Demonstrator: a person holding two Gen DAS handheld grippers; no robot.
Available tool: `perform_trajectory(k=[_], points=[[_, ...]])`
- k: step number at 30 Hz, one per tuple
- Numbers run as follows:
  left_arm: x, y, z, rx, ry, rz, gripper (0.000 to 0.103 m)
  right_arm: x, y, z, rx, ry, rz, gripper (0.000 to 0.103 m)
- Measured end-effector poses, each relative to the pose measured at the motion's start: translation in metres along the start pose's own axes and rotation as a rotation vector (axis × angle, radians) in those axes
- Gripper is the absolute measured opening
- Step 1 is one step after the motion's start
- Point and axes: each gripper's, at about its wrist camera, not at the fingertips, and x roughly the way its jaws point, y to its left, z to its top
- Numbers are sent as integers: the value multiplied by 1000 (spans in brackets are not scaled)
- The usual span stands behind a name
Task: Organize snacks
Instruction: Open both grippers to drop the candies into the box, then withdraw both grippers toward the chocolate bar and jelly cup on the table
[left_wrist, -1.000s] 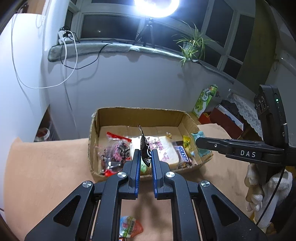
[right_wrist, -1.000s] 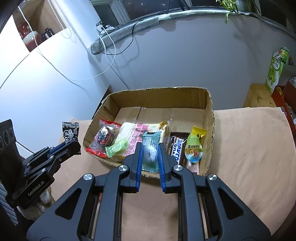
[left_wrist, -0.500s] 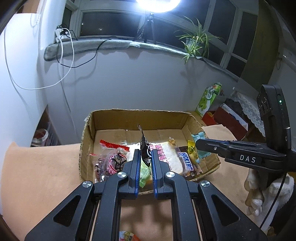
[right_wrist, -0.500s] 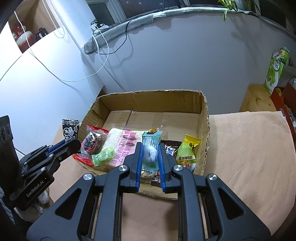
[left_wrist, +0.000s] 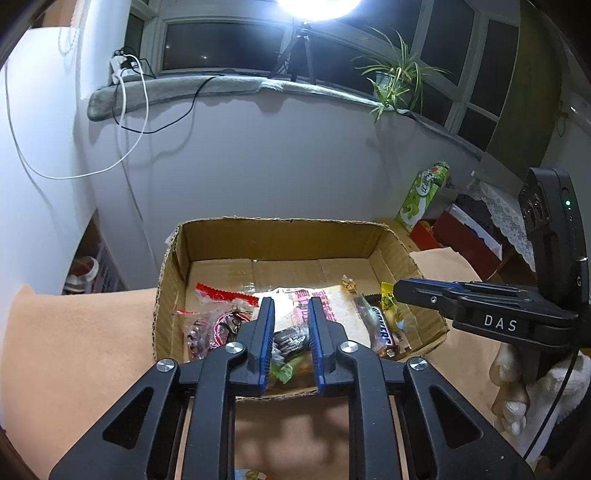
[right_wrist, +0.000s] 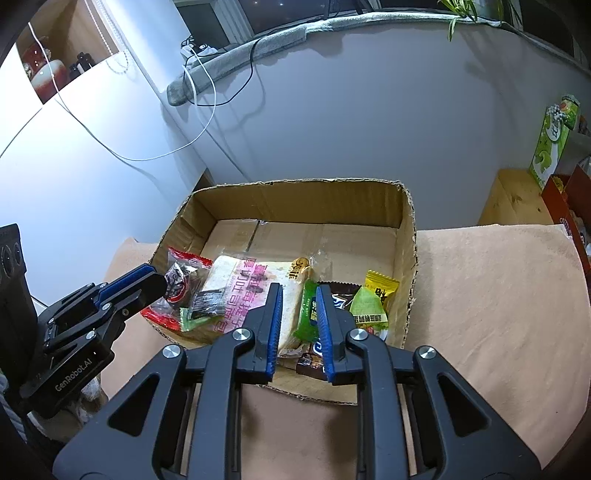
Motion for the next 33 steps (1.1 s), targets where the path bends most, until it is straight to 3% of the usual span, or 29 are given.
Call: perform_trajectory(k=[1,3,9,13,16,22,31,32,33], points=[[0,0,0,-1,-2,2,23,-1,0,0,0,-5,-1,44],[-1,-1,-1,2,-3,2,25,-4,1,0,-4,-18,-4,51],[-6,-2,-1,9,-9,1,25,-11,3,-2,-5,-28,-1,52],[-16,1,-3,1,-18,-1,27,-18,8,-6,-12,-42,6,65],[-29,6,-5,-7,-34,0,36,-26,14,-11,-25,-47,13,65],[-59,26,-18,-38,-59,13,36,-35,38,-29,-105,-34,60,73],[-78,56,-67,-62,20,33,36,-26,82,-66,-305,46,151,73],[-79,57,-73,-63,30,32,37,-23,87,-71,-330,60,167,73],[-80,58,-81,-64,46,24,45,-22,90,-75,-346,71,177,73]])
